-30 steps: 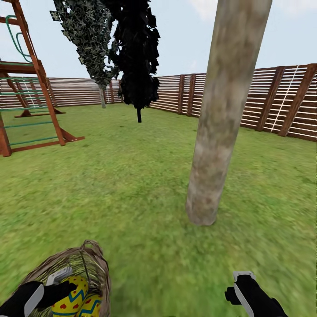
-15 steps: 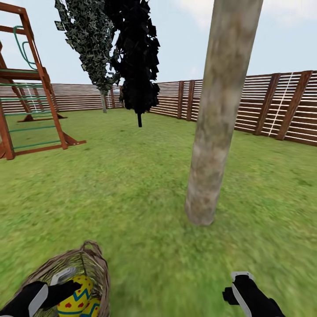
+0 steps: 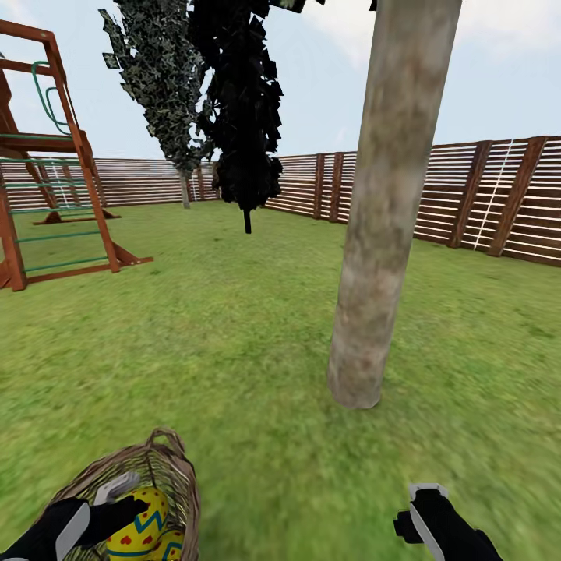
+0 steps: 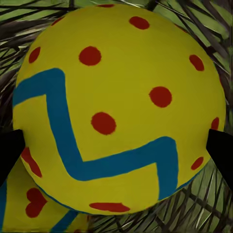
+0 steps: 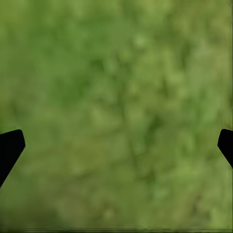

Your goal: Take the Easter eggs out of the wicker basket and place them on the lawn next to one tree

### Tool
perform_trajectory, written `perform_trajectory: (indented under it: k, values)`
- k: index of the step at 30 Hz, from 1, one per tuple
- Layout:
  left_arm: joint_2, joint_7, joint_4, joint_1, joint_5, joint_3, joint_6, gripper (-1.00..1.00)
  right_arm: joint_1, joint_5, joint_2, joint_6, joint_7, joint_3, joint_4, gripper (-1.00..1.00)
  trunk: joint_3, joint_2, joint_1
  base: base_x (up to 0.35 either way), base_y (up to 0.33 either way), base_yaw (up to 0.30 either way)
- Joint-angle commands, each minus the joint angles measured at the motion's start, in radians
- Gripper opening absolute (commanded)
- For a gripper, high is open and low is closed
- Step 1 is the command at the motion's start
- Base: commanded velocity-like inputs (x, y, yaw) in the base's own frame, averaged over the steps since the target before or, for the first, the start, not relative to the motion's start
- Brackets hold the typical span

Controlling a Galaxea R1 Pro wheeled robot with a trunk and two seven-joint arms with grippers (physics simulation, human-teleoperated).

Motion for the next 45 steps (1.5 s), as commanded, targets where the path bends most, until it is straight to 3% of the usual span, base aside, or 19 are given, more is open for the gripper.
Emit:
perform_trajectory:
  k: [1, 5, 10, 37, 39, 41, 45]
  values:
    - [-0.005, -0.005, -0.002, 0.000, 0.002, 0.007, 0.008, -1.00, 0.000, -0.002, 0.000, 0.005, -0.004, 0.002, 0.003, 1.00, -0.001, 0.000, 0.000, 0.000, 0.000, 0.000]
    - [-0.014, -0.003, 0.000, 0.000, 0.000, 0.009, 0.009, -1.00, 0.000, -0.002, 0.001, 0.005, -0.004, 0.002, 0.007, 1.00, 0.014, 0.001, -0.002, -0.192, 0.000, 0.000]
    - [-0.013, -0.003, 0.001, 0.000, 0.001, 0.011, 0.009, -1.00, 0.000, -0.002, 0.001, 0.004, -0.004, 0.002, 0.009, 1.00, 0.030, 0.036, -0.021, -0.257, 0.000, 0.000]
    - [-0.024, -0.003, 0.001, 0.000, -0.004, 0.006, 0.008, -1.00, 0.000, -0.002, -0.003, -0.023, -0.003, 0.000, 0.009, 1.00, 0.115, 0.225, -0.125, -0.001, 0.000, 0.013]
    - [-0.023, -0.003, 0.001, 0.000, -0.004, 0.006, 0.008, -1.00, 0.000, -0.002, -0.017, -0.021, 0.000, -0.003, 0.007, 1.00, 0.121, 0.239, -0.132, 0.000, 0.000, 0.000]
    - [-0.023, -0.003, 0.001, 0.000, -0.004, 0.006, 0.009, -1.00, 0.000, -0.005, -0.053, -0.019, 0.003, -0.006, 0.001, 1.00, 0.127, 0.253, -0.140, 0.000, 0.000, 0.000]
    - [-0.024, -0.003, 0.003, 0.000, -0.004, 0.006, 0.011, -1.00, 0.000, -0.004, -0.056, -0.019, 0.003, -0.002, 0.000, 1.00, 0.140, 0.281, -0.155, 0.000, 0.000, 0.000]
